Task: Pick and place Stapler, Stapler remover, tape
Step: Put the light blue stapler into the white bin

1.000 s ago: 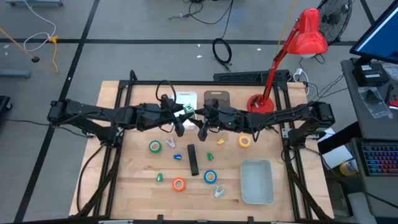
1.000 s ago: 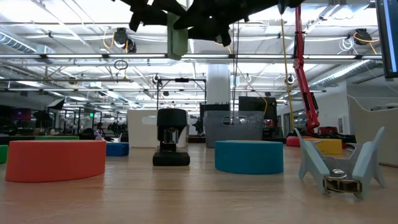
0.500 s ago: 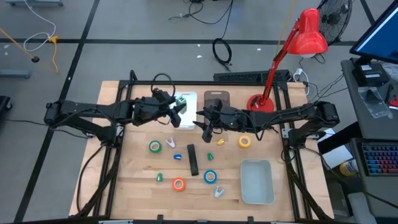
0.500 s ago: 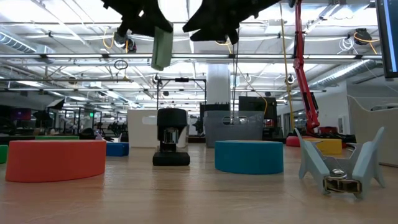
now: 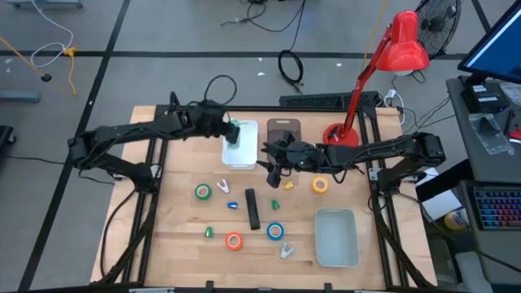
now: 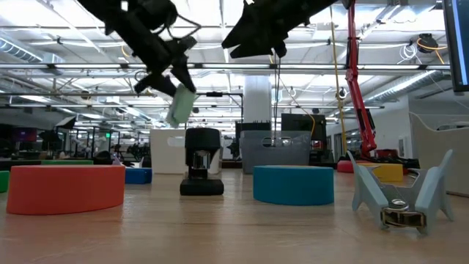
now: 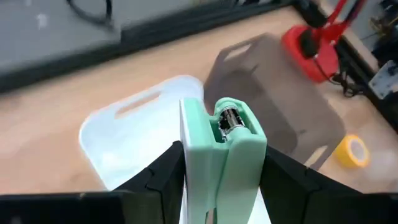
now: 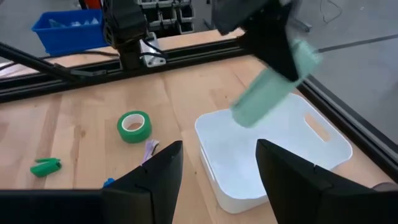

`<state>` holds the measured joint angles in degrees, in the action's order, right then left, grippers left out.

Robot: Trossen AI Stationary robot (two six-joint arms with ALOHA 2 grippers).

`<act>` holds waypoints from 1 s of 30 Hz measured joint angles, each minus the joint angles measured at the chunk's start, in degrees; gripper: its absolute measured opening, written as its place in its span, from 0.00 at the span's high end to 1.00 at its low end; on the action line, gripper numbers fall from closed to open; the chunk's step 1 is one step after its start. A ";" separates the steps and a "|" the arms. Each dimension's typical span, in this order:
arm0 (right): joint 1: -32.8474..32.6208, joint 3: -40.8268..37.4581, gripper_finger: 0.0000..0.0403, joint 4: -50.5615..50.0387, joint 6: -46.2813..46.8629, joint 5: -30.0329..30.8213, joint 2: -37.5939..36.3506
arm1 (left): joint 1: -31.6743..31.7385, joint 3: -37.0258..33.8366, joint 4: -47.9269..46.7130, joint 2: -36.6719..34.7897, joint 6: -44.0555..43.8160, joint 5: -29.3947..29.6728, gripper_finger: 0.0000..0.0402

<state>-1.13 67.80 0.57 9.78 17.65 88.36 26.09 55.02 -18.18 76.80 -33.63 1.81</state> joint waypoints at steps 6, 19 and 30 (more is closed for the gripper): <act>0.00 0.01 0.51 0.03 0.02 0.00 0.00 | 3.36 0.25 6.49 6.65 -2.76 -8.34 0.58; 0.00 0.01 0.52 0.42 0.02 -0.02 0.00 | 5.68 0.09 10.70 15.75 -5.55 -12.83 0.58; 0.00 0.01 0.52 0.45 0.42 -0.02 0.00 | 6.92 0.18 15.41 20.57 -5.66 -15.65 0.58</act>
<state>-1.13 67.81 1.02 10.20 17.63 88.36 33.01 55.20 -2.77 97.38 -39.29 -13.85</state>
